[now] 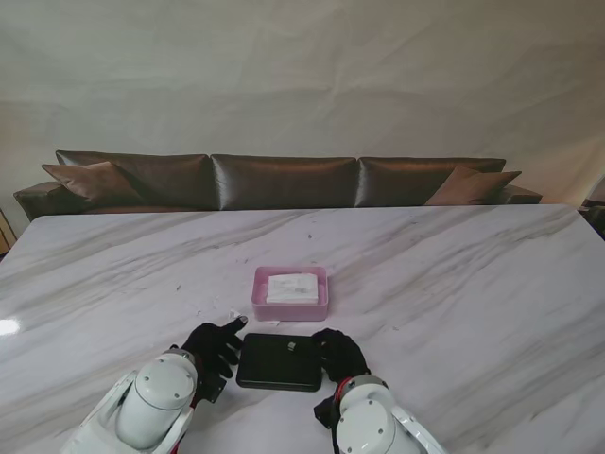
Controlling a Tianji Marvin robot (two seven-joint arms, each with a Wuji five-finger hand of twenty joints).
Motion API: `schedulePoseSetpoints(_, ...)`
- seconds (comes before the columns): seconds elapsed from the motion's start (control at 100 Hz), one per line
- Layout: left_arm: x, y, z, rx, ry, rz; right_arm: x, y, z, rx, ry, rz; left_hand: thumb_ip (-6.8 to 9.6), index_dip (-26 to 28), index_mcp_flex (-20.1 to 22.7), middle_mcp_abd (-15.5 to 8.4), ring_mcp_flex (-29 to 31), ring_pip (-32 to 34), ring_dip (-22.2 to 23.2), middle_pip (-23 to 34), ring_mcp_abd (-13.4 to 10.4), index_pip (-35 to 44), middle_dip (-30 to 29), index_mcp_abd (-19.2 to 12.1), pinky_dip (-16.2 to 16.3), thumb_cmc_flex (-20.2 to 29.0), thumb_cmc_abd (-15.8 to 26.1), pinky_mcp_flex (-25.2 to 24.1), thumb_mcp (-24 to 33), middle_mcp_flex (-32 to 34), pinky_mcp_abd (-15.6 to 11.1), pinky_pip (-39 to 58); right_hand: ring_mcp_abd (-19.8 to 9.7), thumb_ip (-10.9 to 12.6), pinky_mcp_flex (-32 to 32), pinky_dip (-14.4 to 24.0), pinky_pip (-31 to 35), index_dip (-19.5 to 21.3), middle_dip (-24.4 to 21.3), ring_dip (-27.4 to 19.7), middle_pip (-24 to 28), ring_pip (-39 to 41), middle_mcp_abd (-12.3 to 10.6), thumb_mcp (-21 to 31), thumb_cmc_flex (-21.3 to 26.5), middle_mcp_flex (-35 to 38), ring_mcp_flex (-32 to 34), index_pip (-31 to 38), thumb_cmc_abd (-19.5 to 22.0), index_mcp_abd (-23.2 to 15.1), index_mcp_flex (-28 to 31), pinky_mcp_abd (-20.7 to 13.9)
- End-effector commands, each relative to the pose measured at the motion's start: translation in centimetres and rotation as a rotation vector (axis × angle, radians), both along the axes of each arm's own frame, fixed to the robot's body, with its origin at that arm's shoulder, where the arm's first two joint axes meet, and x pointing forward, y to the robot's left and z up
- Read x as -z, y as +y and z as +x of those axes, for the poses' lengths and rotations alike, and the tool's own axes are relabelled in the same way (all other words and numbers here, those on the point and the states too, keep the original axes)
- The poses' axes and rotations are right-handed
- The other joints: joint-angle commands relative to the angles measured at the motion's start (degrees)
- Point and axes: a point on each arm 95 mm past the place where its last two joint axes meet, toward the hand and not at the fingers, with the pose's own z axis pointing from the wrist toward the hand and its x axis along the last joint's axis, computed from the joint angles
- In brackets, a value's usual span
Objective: Refill a tissue box and feed the first sheet
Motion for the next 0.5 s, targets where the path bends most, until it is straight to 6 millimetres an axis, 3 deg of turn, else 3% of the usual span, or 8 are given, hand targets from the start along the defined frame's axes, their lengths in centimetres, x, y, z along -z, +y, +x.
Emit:
schedulePoseSetpoints(0.0, 1.2, 0.1, -0.6, 0.004, 0.05, 0.007, 0.8, -0.1, -0.5, -0.004, 0.037, -0.016, 1.41, -0.81, -0.88, 5.93, -1.47, 0.45, -0.28, -4.22, 5.97, -0.85, -2.54, 1.28, -0.46, -0.53, 2.07, 0.56, -1.38, -2.2, -0.46, -9.85, 8.13, 1.39, 1.02, -0.92, 1.98, -0.27, -0.61, 0.34, -0.28, 1.25, -1.16, -1.08, -0.73, -2.28, 3.05, -0.24, 0.42, -1.76, -1.38, 2.36)
schedulePoseSetpoints(0.18, 1.2, 0.3, -0.7, 0.0, 0.056, 0.008, 0.1, -1.1, 0.1, 0.024, 0.029, -0.04, 1.42, -0.92, -1.52, 6.17, -1.45, 0.5, -0.22, -4.33, 6.16, -1.17, -2.59, 1.05, -0.29, -0.48, 2.15, 0.47, -1.42, -2.36, -0.22, -9.8, 7.61, 1.47, 3.29, -0.77, 3.36, 0.19, -0.29, 0.65, 0.45, 2.27, -0.24, -0.51, -1.99, -3.27, 5.08, 0.01, 0.71, -2.44, -3.24, 2.04)
schedulePoseSetpoints(0.36, 1.2, 0.7, -0.7, -0.014, 0.06, -0.001, -1.0, -2.2, 0.8, 0.074, 0.086, -0.056, 1.4, -0.99, -1.93, 5.93, -1.68, 0.37, -0.23, -4.38, 5.96, -1.42, -2.58, 1.34, -0.18, -0.49, 2.24, 0.27, -1.53, -2.65, -0.45, -9.93, 7.29, 1.19, 9.12, -2.08, 5.09, -1.72, 0.84, 0.12, 3.72, 2.39, 6.5, -0.77, -1.81, -0.93, 10.63, -1.23, 2.2, 6.34, -1.65, 2.3)
schedulePoseSetpoints(0.49, 1.6, 1.1, -0.7, -0.019, 0.063, -0.024, -1.6, -2.9, 1.2, 0.123, 0.197, -0.026, 1.38, -1.15, -2.87, 4.34, -3.15, -0.47, -0.39, -4.65, 5.09, -1.9, -2.65, 1.06, -0.24, -0.45, 2.59, -1.3, -1.69, -3.41, -1.49, -10.92, 7.92, 1.7, 14.23, -3.53, 7.55, -3.89, 0.99, -0.05, 4.9, 3.58, 8.44, -2.21, 0.28, 5.61, 15.84, -0.52, 3.02, 10.16, 2.34, 3.94)
